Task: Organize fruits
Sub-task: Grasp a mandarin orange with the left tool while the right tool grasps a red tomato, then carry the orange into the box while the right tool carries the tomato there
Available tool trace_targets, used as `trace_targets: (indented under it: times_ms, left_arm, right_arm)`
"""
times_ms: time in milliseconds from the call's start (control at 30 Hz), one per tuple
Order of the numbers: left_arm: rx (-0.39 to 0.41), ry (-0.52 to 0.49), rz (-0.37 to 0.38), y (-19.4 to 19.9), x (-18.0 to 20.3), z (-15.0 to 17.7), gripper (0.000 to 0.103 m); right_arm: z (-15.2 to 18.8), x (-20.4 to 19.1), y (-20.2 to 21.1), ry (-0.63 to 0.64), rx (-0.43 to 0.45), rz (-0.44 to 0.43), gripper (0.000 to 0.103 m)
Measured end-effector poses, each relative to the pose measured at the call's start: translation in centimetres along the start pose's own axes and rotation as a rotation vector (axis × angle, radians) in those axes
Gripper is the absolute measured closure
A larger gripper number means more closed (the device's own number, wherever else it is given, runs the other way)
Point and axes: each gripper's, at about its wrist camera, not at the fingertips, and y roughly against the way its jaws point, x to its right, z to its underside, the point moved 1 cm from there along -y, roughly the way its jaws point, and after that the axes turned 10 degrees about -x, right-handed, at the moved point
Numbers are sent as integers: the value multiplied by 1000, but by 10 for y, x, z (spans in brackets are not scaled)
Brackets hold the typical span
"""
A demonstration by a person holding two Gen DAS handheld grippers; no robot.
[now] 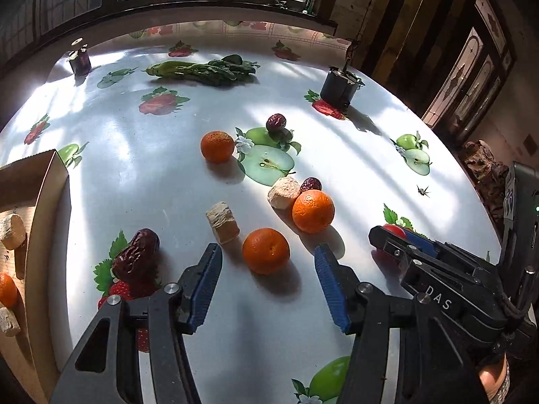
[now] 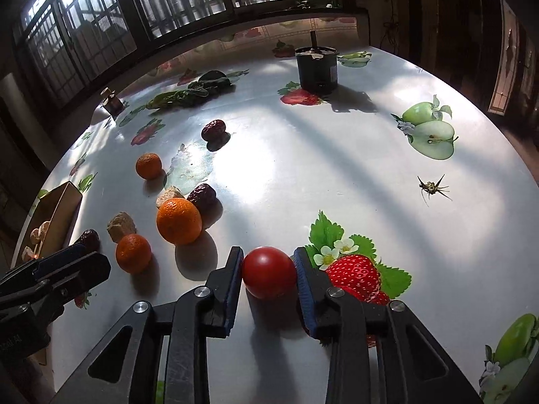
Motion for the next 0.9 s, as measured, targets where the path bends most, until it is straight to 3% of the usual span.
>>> trace_targets:
  times_ms: [167,267,467,667,900]
  left_arm:
    - [-16,-23,-43,-20,5,-4,47]
    - [0,-55,-115,-25,9,0,72]
    - [14,-33,-88,-9,3,10,72]
    - [71,2,-40,39,-14,32,72]
    - [139,135,-8,102,-80,71,72]
  right_arm:
    - [3,4,3,-18,5,-12,71]
    - [3,2,2,-9,8,1,70]
    - [4,0,2,1,11,7,71]
    - [4,0,2,-2,18,1,71]
    - [5,4,8,-34,41,-75,71]
